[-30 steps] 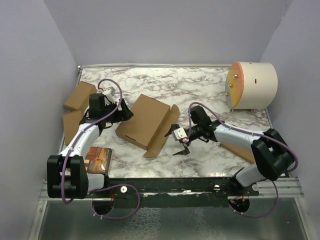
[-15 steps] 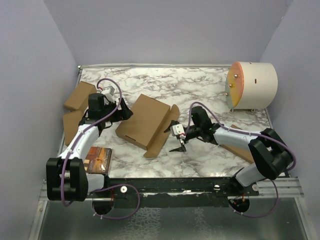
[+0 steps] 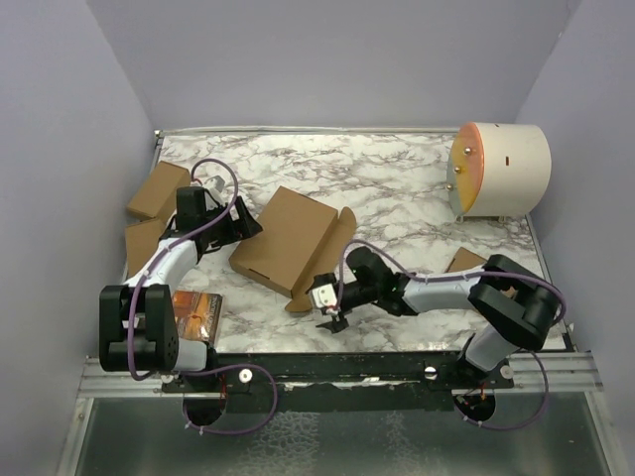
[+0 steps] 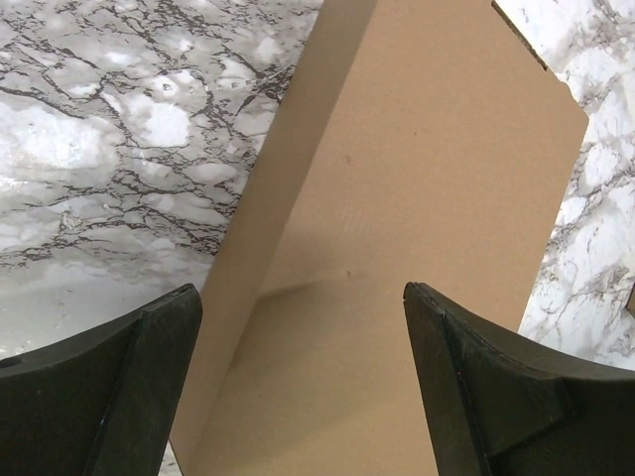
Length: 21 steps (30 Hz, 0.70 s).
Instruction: Fold the paper box
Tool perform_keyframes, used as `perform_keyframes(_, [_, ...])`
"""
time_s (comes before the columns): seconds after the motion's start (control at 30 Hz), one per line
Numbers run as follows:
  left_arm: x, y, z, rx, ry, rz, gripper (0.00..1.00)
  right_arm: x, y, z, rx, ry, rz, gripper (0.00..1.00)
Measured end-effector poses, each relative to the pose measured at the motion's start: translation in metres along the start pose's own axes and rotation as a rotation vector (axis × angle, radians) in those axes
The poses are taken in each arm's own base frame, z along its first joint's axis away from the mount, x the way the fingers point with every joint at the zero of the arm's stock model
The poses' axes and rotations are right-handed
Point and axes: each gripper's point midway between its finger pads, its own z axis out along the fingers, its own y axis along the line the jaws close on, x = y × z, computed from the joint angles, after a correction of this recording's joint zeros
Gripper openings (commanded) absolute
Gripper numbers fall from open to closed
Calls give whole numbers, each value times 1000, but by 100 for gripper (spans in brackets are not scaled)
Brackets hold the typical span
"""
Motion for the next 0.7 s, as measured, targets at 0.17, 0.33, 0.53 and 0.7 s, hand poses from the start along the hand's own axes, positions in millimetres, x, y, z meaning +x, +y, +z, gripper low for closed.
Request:
perform_keyframes(0.17, [3, 6, 5, -10, 15, -24, 78, 8, 6, 26, 55, 81, -63, 52])
perform_keyframes(0.33, [7, 7, 8, -13, 29, -46, 75, 18, -9, 33, 156, 140, -96, 41])
perform_keyframes(0.53, [14, 5, 9, 10, 40, -79, 70, 17, -23, 31, 227, 153, -115, 30])
perform_keyframes(0.7, [26, 5, 8, 18, 56, -118, 69, 16, -25, 30, 241, 155, -117, 20])
